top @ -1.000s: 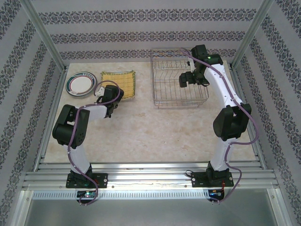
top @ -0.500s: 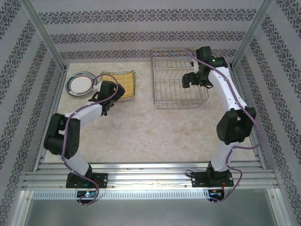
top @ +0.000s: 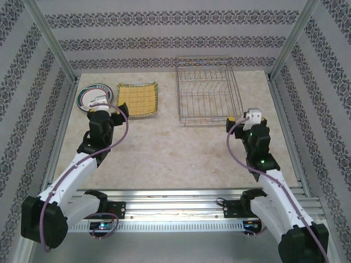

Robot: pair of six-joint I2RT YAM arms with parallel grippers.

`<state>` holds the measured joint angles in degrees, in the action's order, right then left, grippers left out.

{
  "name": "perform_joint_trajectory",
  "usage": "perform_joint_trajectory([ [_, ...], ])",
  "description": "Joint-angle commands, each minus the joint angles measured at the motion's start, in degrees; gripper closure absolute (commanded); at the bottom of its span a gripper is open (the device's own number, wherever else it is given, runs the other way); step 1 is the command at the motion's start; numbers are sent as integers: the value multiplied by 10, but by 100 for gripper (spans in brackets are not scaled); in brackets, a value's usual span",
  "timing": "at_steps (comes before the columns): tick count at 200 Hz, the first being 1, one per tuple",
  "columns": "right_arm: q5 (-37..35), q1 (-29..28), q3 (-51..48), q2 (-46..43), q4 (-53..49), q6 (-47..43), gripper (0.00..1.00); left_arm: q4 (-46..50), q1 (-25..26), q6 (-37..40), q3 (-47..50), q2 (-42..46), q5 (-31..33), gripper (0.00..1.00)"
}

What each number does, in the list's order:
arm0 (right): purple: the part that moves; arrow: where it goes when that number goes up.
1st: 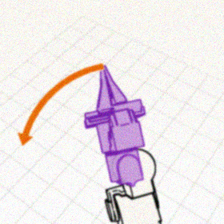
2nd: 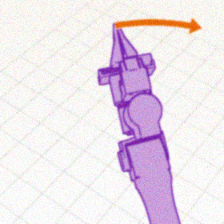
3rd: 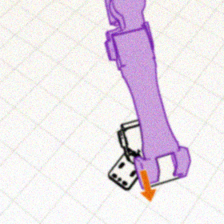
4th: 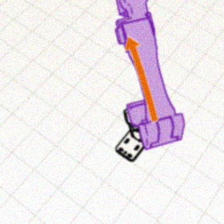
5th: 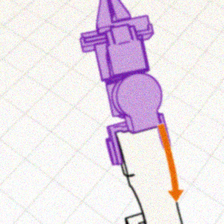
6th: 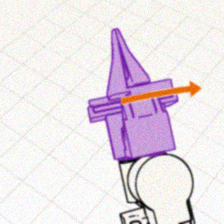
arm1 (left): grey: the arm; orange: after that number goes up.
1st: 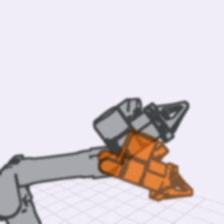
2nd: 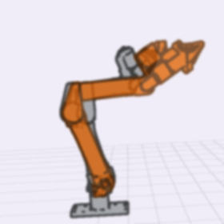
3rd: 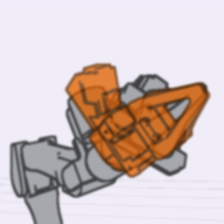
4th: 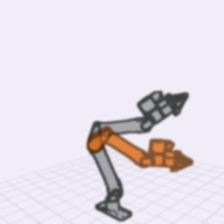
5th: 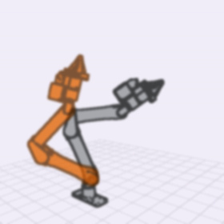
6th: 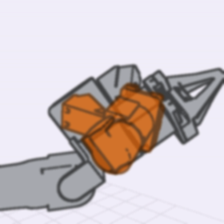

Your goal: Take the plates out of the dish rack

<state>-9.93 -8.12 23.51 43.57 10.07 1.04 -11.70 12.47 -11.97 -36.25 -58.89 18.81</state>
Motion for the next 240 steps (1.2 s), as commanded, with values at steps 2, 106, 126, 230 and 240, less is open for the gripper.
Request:
perform_joint_trajectory([
  [2, -38, 0, -74, -5, 125, -6, 2, -107, -42, 75, 73, -26, 26, 0],
  [106, 43, 61, -54, 446, 501, 4, 2, -355, -143, 83, 131, -270, -153, 0],
  [126, 52, 64, -42, 422, 429, 5, 2, -405, -139, 92, 139, -307, -172, 0],
  [230, 58, 68, -17, 433, 421, 8, 2, -440, -136, 103, 150, -322, -184, 0],
  [240, 58, 68, -16, 433, 419, 8, 2, -441, -136, 103, 150, -322, -184, 0],
])
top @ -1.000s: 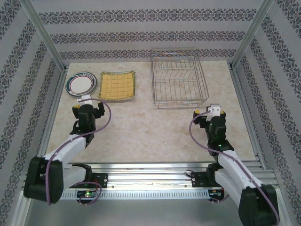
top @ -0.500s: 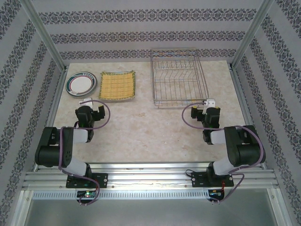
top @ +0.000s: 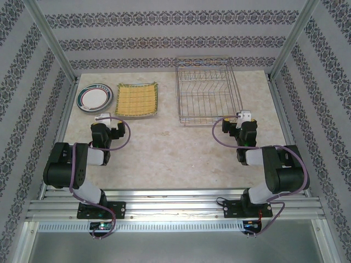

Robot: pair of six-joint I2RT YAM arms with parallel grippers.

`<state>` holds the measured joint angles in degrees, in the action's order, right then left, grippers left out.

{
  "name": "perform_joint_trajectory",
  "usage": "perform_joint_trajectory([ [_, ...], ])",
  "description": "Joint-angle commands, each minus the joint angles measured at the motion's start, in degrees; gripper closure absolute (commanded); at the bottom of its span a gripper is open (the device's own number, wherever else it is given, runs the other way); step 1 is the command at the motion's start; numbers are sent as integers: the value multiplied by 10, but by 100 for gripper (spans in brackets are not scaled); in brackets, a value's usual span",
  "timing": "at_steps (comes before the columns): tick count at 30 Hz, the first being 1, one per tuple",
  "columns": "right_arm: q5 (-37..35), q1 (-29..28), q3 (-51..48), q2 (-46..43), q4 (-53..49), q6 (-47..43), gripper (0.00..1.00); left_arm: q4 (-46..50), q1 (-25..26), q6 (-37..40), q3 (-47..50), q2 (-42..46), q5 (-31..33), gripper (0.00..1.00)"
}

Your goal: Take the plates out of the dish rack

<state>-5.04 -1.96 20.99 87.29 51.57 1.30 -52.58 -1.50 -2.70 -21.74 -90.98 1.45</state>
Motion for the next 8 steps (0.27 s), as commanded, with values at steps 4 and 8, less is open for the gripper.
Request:
perform_joint_trajectory([
  [4, 11, 6, 11, -3, 2, 5, 2, -31, 4, 10, 5, -1, -10, 0],
  [8, 11, 6, 8, -4, 5, 5, 2, -31, 4, 10, 5, -1, -10, 0],
])
